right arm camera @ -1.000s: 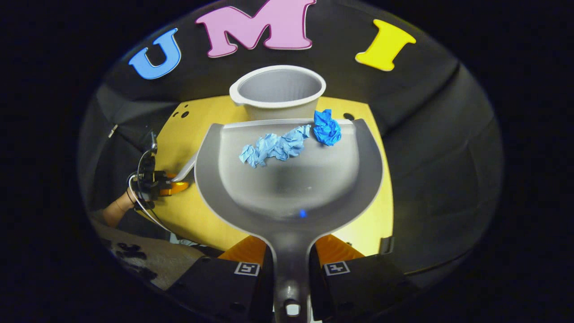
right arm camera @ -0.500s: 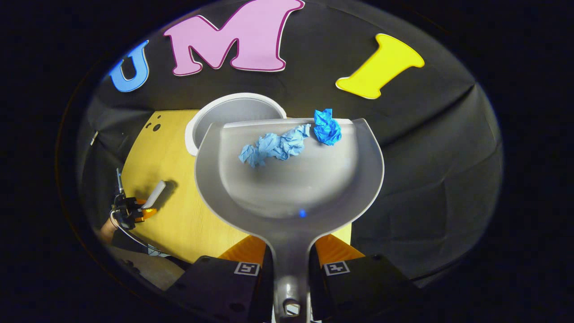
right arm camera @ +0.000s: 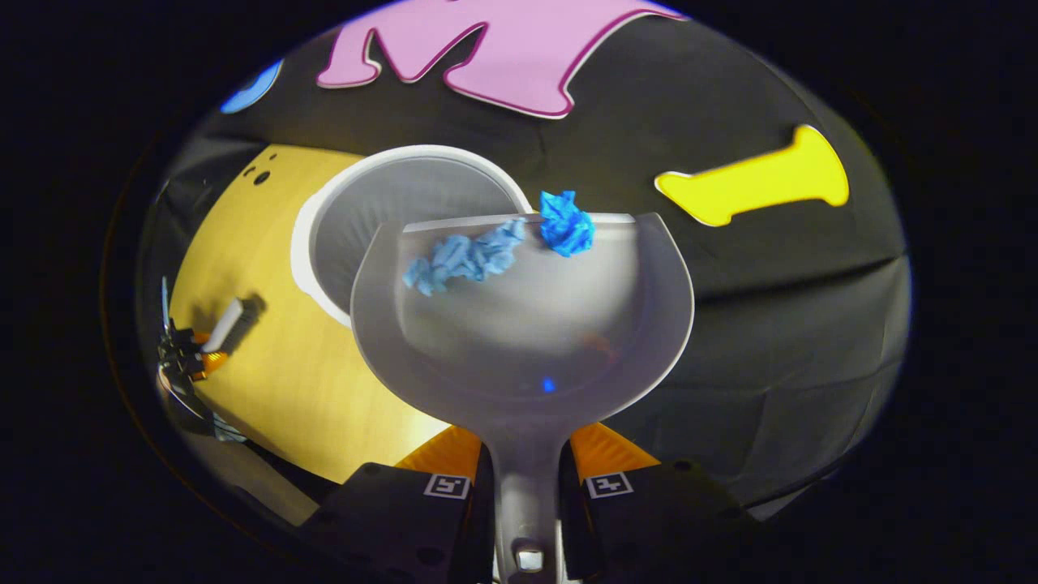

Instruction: Pick up the small broom and dustpan from the desktop, sweep the trash into the dustpan with the broom, and then empty the trash into the garbage bin.

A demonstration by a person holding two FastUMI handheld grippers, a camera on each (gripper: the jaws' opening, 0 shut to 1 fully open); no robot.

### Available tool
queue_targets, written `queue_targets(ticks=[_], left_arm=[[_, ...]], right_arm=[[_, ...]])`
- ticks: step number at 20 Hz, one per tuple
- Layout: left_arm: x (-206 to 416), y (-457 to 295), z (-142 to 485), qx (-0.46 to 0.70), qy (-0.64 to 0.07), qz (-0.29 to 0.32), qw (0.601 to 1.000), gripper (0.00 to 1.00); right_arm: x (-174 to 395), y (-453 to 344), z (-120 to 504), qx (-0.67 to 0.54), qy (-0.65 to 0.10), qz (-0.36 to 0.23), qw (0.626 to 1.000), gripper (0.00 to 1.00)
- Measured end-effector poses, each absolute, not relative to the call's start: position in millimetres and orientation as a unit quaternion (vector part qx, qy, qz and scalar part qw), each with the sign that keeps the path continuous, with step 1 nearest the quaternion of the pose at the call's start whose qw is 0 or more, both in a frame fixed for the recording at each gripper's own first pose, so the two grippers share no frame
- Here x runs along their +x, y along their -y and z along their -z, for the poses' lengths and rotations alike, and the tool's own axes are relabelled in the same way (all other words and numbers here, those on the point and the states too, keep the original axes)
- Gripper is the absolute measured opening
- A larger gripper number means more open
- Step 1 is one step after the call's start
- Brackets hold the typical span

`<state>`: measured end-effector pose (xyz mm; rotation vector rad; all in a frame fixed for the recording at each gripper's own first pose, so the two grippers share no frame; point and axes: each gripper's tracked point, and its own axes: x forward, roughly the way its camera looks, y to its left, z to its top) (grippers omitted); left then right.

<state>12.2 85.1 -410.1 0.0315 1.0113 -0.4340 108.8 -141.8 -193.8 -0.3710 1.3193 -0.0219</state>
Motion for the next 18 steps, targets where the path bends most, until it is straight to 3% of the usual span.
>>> queue_targets(ticks=[9,12,14,16,17,18], left_arm=[[12,-83,415,0.009,-0.485,0.208,0.85,0.28],[12,-82,416,0.009,-0.485,0.208,0.849,0.24],[13,-83,417,0.009,-0.487,0.208,0.848,0.28],[14,-82,418,0.011,-0.488,0.205,0.848,0.31],[14,-82,418,0.012,-0.488,0.202,0.849,0.24],[15,-82,417,0.014,-0.488,0.198,0.85,0.24]], right_arm=[[139,143,186,-0.328,-0.613,-0.03,0.719,0.36],[141,145,189,-0.324,-0.611,-0.028,0.722,0.36],[142,143,189,-0.309,-0.608,-0.026,0.731,0.35],[144,137,188,-0.269,-0.598,-0.025,0.755,0.31],[144,132,186,-0.239,-0.592,-0.023,0.77,0.35],[145,128,181,-0.206,-0.584,-0.021,0.785,0.35]])
